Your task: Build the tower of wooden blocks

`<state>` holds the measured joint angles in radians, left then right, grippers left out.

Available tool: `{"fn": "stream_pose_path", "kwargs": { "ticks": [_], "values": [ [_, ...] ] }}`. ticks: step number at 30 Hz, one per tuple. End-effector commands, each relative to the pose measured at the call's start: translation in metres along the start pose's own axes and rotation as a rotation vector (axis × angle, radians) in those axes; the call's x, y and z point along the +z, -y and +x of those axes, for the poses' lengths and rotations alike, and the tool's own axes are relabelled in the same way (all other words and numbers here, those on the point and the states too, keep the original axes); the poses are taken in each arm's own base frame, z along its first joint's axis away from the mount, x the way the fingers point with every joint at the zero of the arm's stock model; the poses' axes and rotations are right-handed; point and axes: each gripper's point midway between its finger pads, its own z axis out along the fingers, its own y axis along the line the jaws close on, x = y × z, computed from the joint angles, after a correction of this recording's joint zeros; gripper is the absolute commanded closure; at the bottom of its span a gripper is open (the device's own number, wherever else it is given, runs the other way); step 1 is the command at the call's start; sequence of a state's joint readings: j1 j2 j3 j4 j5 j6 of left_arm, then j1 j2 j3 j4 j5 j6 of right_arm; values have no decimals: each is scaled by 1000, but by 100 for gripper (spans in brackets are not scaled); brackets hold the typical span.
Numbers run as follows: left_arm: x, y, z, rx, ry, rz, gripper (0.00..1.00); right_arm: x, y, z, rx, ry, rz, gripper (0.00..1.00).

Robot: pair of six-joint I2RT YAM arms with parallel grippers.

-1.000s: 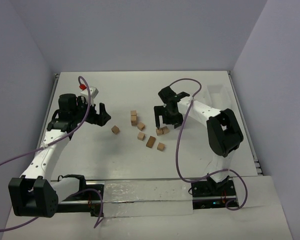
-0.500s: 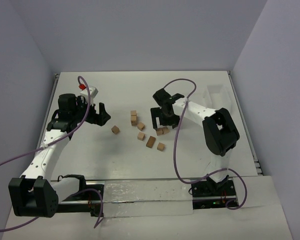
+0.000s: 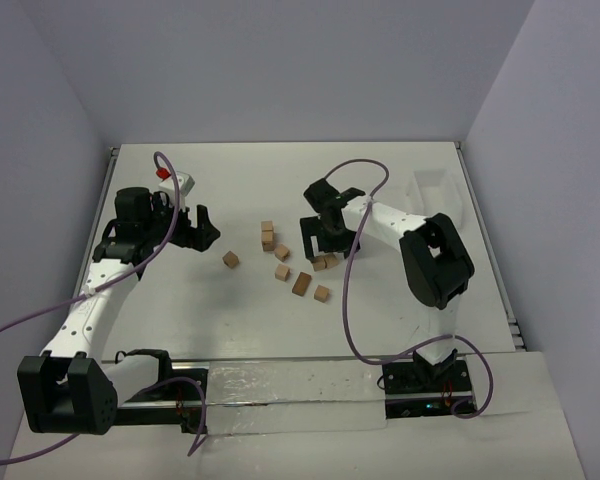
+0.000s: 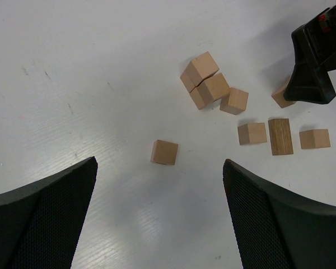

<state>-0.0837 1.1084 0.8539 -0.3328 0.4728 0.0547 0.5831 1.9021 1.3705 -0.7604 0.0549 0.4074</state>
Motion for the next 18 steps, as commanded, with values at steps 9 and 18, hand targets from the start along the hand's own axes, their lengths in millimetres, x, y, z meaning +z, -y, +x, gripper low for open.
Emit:
{"fn": "stream_pose_path", "kwargs": {
  "ticks": [9, 18],
  "values": [
    [1, 1, -11, 0, 42, 19, 1, 5, -12, -11, -26, 26, -42, 6],
    [1, 0, -11, -2, 41, 20, 1, 8, -14, -6, -49, 7, -59, 32]
  ]
}}
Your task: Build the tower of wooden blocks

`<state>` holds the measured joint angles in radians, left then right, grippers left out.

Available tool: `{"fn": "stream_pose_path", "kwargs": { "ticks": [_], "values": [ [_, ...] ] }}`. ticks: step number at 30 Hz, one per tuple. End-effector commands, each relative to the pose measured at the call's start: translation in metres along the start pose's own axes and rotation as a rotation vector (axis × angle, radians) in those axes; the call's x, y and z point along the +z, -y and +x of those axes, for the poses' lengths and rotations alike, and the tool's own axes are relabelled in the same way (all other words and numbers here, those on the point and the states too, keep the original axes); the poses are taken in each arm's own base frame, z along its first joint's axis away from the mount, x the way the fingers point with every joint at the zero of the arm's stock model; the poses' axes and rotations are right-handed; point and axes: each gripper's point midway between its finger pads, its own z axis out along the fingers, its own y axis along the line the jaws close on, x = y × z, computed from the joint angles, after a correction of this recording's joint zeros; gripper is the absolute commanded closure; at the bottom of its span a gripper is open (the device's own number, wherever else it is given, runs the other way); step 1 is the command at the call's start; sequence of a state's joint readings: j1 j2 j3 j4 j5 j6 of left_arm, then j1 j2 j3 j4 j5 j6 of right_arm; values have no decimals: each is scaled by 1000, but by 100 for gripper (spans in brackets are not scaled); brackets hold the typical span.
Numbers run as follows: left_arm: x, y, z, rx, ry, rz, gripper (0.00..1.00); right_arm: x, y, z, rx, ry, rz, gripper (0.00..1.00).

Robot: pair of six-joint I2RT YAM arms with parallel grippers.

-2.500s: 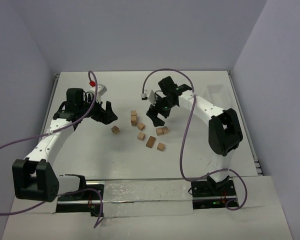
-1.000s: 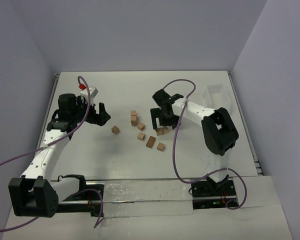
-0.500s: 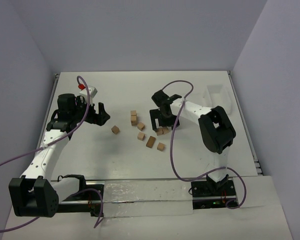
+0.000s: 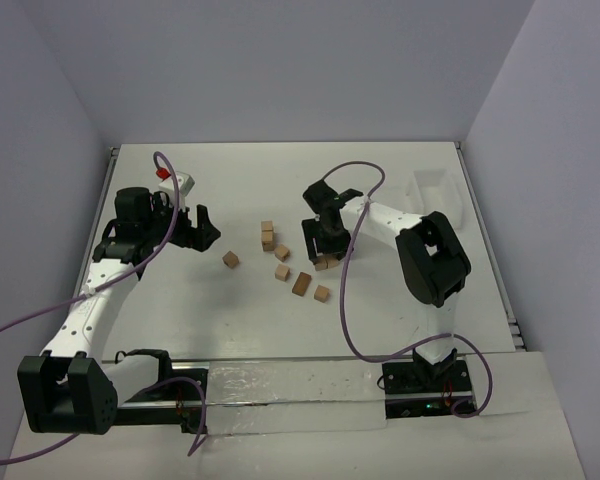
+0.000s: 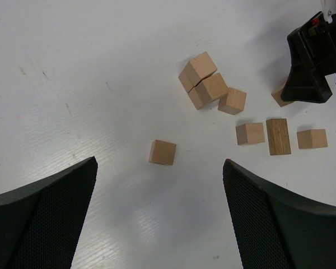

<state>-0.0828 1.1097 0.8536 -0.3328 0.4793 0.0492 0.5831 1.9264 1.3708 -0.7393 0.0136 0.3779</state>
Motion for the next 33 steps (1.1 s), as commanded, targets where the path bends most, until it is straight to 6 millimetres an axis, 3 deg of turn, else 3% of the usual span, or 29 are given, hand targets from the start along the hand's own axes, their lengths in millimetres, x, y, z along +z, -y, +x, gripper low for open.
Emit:
{"fn": "stream_pose_path", "kwargs": {
  "ticks": [1, 9, 14, 17, 22, 24, 25, 27, 28, 30, 31, 33],
  "values": [
    [1, -1, -11, 5, 42, 14, 1, 1, -7, -8, -22, 24, -21, 34],
    [2, -2, -11, 2, 38, 14, 1, -3, -7, -6, -64, 16, -35, 44],
    [2, -1, -11, 10, 31, 22, 1, -10, -11, -4, -167, 0, -81, 69],
    [1, 1, -10, 14, 18, 39, 1, -20, -16, -9, -277, 13, -124, 74],
    [-5, 11, -10, 26, 8, 127, 1, -57, -34, -35, -537, 112, -243, 79],
    [-9, 14, -13, 23, 17, 155, 1, -75, -41, -51, -650, 151, -269, 89],
    [-11, 13, -14, 21, 21, 161, 1, -82, -44, -58, -686, 167, -280, 100],
    [-14, 19, -16, 17, 31, 198, 1, -103, -50, -77, -743, 212, -283, 100],
    [-17, 12, -18, 6, 43, 186, 1, -110, -53, -87, -795, 221, -284, 100],
    [-22, 14, -22, -4, 63, 215, 1, -104, -56, -96, -876, 197, -289, 100],
    [-27, 13, -25, -10, 79, 229, 1, -117, -60, -104, -902, 214, -295, 100],
    [-32, 9, -28, -25, 99, 234, 1, -123, -69, -119, -972, 239, -291, 100]
  ]
}}
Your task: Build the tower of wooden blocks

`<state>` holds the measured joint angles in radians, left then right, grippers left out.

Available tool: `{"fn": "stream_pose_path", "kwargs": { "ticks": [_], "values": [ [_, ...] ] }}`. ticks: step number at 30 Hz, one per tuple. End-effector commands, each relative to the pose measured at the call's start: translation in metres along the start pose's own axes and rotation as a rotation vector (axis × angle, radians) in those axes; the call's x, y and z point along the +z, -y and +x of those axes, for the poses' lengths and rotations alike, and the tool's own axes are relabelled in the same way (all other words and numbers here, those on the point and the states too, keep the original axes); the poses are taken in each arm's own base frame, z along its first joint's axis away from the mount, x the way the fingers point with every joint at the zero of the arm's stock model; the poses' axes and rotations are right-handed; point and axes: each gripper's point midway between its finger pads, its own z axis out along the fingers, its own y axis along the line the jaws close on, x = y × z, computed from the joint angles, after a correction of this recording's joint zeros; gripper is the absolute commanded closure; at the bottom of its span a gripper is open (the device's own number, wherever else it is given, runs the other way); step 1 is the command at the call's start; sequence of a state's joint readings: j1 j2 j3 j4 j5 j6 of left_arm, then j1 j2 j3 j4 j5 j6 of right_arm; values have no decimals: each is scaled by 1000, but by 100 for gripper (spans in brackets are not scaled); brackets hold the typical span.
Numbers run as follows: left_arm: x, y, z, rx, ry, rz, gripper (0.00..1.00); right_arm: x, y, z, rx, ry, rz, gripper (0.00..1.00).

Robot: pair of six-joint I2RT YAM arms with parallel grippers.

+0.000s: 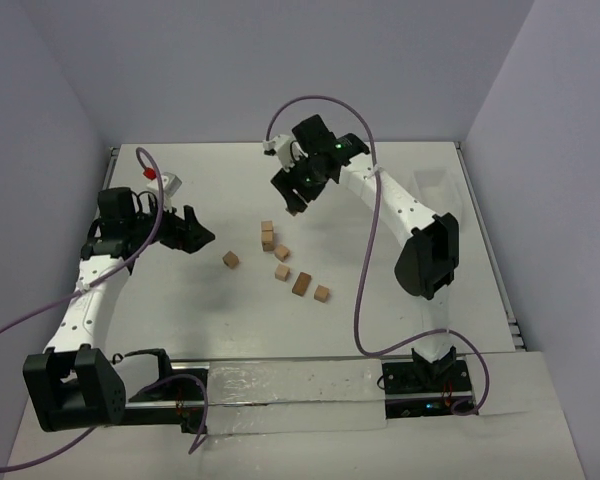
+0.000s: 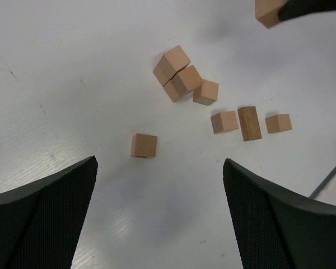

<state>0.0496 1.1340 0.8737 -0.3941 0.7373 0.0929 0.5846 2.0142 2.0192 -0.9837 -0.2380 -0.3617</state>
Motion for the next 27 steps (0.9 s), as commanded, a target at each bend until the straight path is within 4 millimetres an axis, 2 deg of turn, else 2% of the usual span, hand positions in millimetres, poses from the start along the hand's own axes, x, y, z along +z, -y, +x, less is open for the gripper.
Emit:
{"fn": "stream_pose_path", "kwargs": {
  "ticks": [1, 2, 5, 7, 16, 19, 24, 27],
  "values": [
    [-20, 10, -31, 33, 98, 92, 1, 5, -4, -4, -229, -93, -88, 100],
    [-23, 10, -32, 29, 106, 104, 1, 13, -6, 2, -261, -139, -102, 100],
    [-30, 9, -35, 21, 123, 122, 1, 18, -12, -1, -369, -155, -104, 100],
    [-33, 7, -37, 15, 135, 121, 1, 25, -23, -4, -417, -142, -113, 100],
    [-45, 3, -44, -5, 196, 105, 1, 36, -60, -24, -486, -70, -194, 100],
    [-48, 1, -45, -7, 205, 98, 1, 42, -72, -21, -529, -83, -216, 100],
    [-54, 0, -46, -22, 226, 118, 1, 52, -81, -17, -580, -99, -248, 99],
    [-58, 1, -47, -24, 240, 136, 1, 59, -79, -17, -592, -102, -238, 99]
  ]
}}
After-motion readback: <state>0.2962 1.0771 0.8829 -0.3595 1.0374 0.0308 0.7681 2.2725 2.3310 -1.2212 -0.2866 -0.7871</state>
